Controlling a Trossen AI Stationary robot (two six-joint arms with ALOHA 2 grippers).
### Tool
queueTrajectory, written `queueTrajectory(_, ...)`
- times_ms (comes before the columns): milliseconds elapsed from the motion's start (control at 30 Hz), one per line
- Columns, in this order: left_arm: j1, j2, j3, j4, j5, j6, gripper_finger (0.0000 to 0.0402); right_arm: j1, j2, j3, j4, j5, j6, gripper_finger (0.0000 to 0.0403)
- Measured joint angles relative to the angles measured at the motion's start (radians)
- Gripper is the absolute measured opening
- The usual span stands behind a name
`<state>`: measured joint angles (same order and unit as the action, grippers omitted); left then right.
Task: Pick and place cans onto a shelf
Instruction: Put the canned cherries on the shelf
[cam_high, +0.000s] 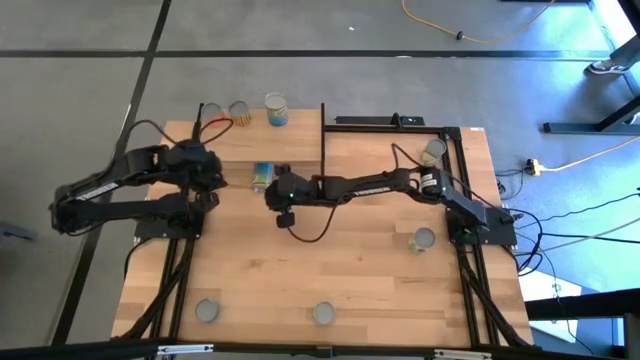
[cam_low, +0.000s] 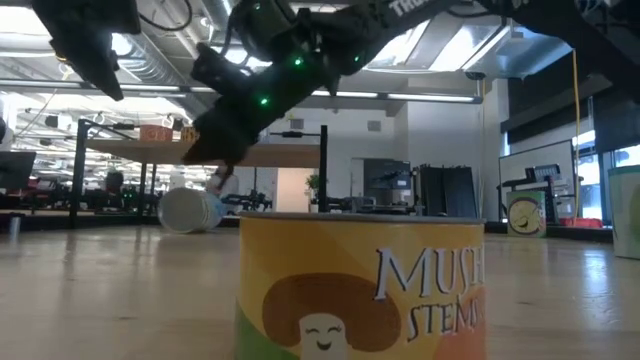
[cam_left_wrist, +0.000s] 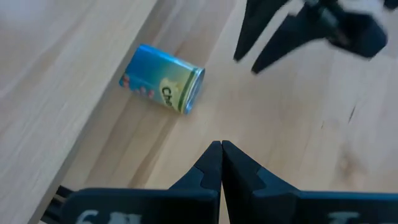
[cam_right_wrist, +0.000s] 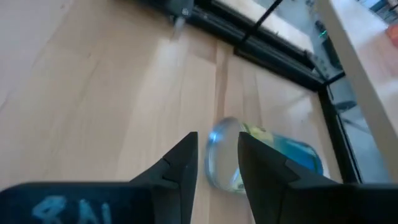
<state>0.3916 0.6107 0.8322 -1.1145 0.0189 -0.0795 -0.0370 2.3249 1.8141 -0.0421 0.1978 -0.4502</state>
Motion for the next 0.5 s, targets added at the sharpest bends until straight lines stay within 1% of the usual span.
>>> queueTrajectory(67, 0.0, -0.02, 0.0, 0.0, 0.0, 0.001, 0.0, 0.006, 0.025, 0.002, 0.066, 0.025, -0.001, 0.0116)
queueTrajectory(167, 0.0, -0.045, 0.0, 0.0, 0.0, 0.0, 0.0, 0.014, 0.067, 0.001, 0.133, 0.135, -0.031, 0.0116)
queueTrajectory(200, 0.0, -0.049, 0.0, 0.0, 0.001, 0.0, 0.0, 0.014, 0.079, 0.0, 0.143, 0.153, -0.052, 0.0116)
queueTrajectory(333, 0.0, -0.057, 0.0, 0.0, 0.0, 0.0, 0.0, 0.014, 0.11, 0.002, 0.171, 0.146, -0.055, 0.0116)
queueTrajectory(400, 0.0, -0.056, 0.0, 0.0, 0.001, 0.001, 0.0, 0.015, 0.126, 0.0, 0.176, 0.175, -0.058, 0.0116)
queueTrajectory(500, 0.0, -0.056, 0.0, 0.001, 0.001, 0.001, 0.0, 0.014, 0.14, 0.0, 0.247, 0.211, -0.059, 0.0116)
